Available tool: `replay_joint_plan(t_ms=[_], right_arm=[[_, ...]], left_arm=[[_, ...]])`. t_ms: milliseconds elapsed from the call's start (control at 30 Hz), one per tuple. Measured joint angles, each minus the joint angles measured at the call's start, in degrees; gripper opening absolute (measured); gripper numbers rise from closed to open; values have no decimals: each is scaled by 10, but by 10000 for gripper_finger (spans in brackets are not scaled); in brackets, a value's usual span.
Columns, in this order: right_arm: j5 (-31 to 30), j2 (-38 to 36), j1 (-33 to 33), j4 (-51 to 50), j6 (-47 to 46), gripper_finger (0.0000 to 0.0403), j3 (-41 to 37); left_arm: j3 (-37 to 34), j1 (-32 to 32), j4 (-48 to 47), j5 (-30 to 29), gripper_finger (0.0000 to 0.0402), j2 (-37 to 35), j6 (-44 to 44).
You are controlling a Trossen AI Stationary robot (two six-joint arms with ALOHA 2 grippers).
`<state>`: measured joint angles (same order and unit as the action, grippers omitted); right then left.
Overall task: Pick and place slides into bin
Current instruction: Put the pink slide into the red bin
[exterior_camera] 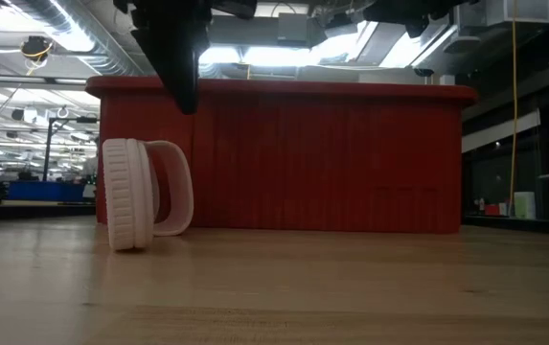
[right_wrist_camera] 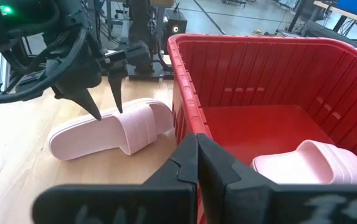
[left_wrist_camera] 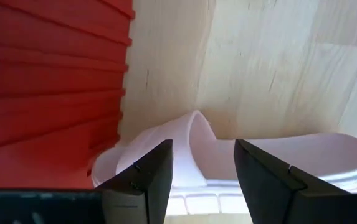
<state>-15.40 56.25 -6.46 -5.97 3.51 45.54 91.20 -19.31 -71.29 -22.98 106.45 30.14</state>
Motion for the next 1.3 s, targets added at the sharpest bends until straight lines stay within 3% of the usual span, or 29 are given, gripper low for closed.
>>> replay_joint_plan(t_ms=[367,633,800,1133,1300], right_arm=[[0,0,0,-18,-3,6,0],[0,0,0,-34,-17,6,0],[0,0,0,-33,-17,6,0],[0,0,0,-33,-15,6,0],[0,0,0,-33,-16,6,0]], left_arm=[[1,16,1,-1,164,59,-65],[1,23,-54,11,164,89,-69],[1,24,-83,-10,164,89,-45],[0,24,-106,20,164,89,-19],[0,18,-161,49,164,88,16]])
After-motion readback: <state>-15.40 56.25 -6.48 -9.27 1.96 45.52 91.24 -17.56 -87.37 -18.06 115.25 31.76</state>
